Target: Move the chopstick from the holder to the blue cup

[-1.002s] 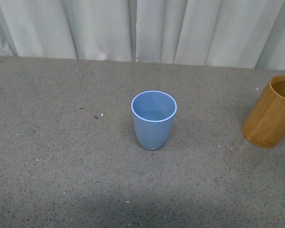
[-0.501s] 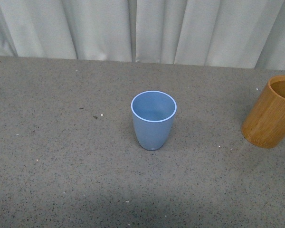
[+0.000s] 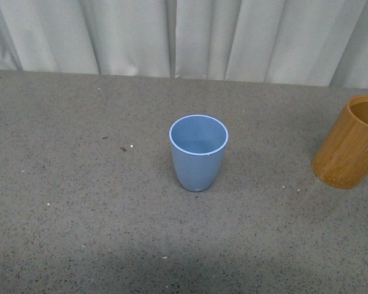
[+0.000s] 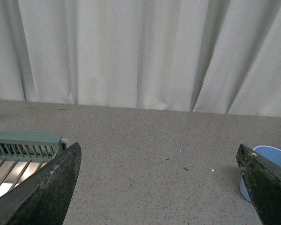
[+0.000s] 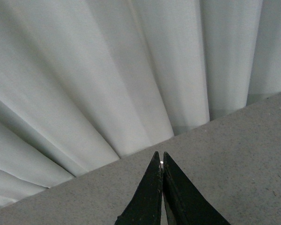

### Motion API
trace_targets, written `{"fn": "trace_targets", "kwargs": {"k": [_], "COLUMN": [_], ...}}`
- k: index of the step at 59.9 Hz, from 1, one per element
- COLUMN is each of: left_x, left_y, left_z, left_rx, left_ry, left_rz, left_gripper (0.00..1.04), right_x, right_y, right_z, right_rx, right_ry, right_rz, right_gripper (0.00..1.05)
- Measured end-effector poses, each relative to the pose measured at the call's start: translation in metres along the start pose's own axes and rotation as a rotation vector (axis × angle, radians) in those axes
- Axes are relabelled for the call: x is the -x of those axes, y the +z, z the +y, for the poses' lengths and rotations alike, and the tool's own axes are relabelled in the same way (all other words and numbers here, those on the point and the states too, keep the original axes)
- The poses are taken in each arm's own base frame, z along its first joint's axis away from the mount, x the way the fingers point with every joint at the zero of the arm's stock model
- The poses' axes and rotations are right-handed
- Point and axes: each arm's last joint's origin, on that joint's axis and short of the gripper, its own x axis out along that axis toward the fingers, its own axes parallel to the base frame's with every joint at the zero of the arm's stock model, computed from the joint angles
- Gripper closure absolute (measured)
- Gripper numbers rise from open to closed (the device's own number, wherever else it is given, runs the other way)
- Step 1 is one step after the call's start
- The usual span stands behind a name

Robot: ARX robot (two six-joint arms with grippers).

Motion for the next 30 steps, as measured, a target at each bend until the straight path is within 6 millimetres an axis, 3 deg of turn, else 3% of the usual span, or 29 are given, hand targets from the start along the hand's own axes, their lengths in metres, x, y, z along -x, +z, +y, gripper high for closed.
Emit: {"fn": "trace_targets", "kwargs": {"k": [15,21,30], "left_x": [0.0,0.0,0.0], "left_y": [0.0,0.0,0.0], "left_z": [0.0,0.0,0.0], "left_rx": [0.0,0.0,0.0], "left_ry": [0.0,0.0,0.0], "left_rz": [0.0,0.0,0.0], "left_gripper": [0.07,0.07,0.07], "right_x": [0.011,0.012,0.009], "right_y": [-0.02,-0.041,-0.075], "right_z": [0.054,0.082,0.099], "right_rx": [-0.001,-0.005,-0.012], "right_ry": [0.163,0.242,0.287], "right_rz": [0.014,0.051,0.12], "right_gripper": [1.04,1.04,1.04]}}
